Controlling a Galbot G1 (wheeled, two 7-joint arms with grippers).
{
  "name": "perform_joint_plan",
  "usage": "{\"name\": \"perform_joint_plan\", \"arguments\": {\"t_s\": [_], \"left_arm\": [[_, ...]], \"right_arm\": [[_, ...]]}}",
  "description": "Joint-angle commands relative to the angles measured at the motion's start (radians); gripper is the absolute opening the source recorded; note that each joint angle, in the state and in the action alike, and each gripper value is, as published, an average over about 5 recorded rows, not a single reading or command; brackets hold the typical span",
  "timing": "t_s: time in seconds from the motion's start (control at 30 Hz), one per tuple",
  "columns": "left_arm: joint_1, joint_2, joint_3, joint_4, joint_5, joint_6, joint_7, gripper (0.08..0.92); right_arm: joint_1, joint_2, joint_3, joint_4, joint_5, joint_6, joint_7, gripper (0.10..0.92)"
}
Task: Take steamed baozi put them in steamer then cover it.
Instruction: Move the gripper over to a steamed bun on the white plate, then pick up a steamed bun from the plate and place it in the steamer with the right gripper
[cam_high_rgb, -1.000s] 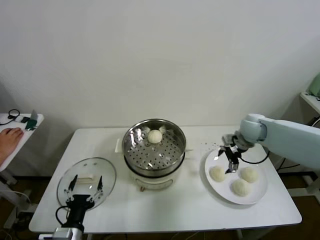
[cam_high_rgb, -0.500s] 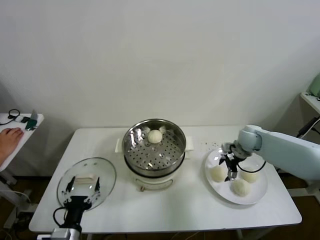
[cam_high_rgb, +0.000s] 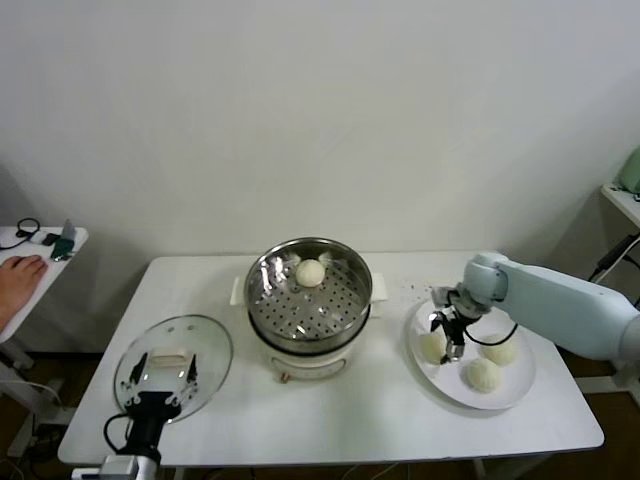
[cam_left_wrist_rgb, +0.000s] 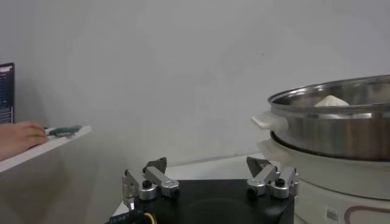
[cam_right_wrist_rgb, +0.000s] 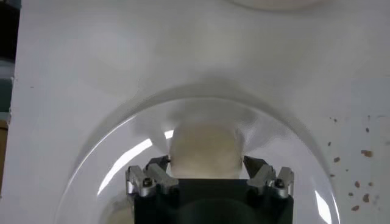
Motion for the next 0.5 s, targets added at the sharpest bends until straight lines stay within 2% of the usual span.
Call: {"name": "perform_joint_plan", "arguments": {"t_s": [0.03,0.3,0.5], "left_arm": [[0.001,0.001,0.000,0.001,-0.001,0.001,0.001,0.823],[-0.002,0.004,0.000,-0.002,-0.001,0.003,0.001,0.823],[-0.001,0.005,0.004,-0.007,-0.001,0.005,0.001,0.823]], "right_arm": [[-0.012,0.013,0.006,-0.023,-0.003,0.002,-0.004,0.758],[0.008,0.006,-0.003,-0.014,0.016,0.001,-0.008,0.702],[0.157,-0.030,-0.100,0.029,0.133,-0.010,-0.003,0.691]]}}
